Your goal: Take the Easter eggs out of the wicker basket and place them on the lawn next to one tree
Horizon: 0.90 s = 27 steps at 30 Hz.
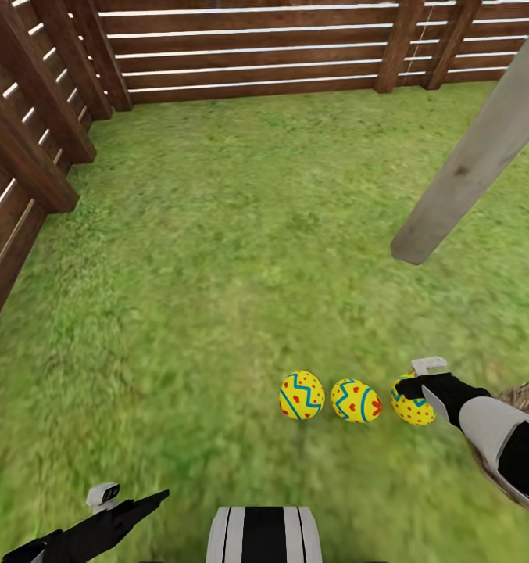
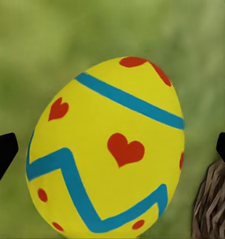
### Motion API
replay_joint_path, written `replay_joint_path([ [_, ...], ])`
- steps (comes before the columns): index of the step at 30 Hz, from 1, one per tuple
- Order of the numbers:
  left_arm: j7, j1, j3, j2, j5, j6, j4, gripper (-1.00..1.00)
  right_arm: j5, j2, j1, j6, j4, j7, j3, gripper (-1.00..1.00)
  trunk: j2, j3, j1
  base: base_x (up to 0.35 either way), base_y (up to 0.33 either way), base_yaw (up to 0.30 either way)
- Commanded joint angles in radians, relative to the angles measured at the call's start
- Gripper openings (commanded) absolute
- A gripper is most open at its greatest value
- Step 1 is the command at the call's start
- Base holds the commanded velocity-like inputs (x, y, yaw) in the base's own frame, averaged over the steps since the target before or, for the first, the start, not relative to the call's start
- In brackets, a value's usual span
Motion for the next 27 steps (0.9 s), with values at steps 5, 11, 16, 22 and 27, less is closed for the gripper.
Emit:
replay_joint_path([
  [5, -0.003, -0.001, -0.008, 0.001, 0.007, 0.010, 0.000, 1.00, -0.007, -0.002, 0.000, 0.004, -0.002, 0.002, 0.007, 1.00, 0.001, 0.019, -0.002, 0.000, 0.000, 0.000],
  [11, -0.003, -0.001, -0.008, 0.001, 0.006, 0.011, 0.000, 1.00, -0.005, -0.002, 0.000, 0.004, -0.002, 0.004, 0.007, 1.00, 0.002, 0.042, -0.005, 0.000, 0.000, 0.000],
  [16, -0.003, -0.001, -0.008, 0.001, 0.006, 0.011, 0.000, 1.00, -0.006, -0.003, 0.000, 0.003, -0.002, 0.012, 0.007, 1.00, 0.031, 0.058, -0.021, 0.000, 0.000, 0.000],
  [22, -0.003, -0.001, -0.008, 0.002, 0.007, 0.011, 0.000, 1.00, -0.005, -0.006, 0.000, 0.011, -0.011, 0.017, 0.003, 1.00, 0.073, 0.077, -0.044, 0.000, 0.000, 0.000],
  [27, -0.003, -0.001, -0.008, 0.004, 0.007, 0.012, 0.000, 1.00, -0.007, -0.006, 0.000, 0.021, -0.015, 0.038, -0.003, 1.00, 0.108, 0.093, -0.063, 0.000, 0.000, 0.000],
])
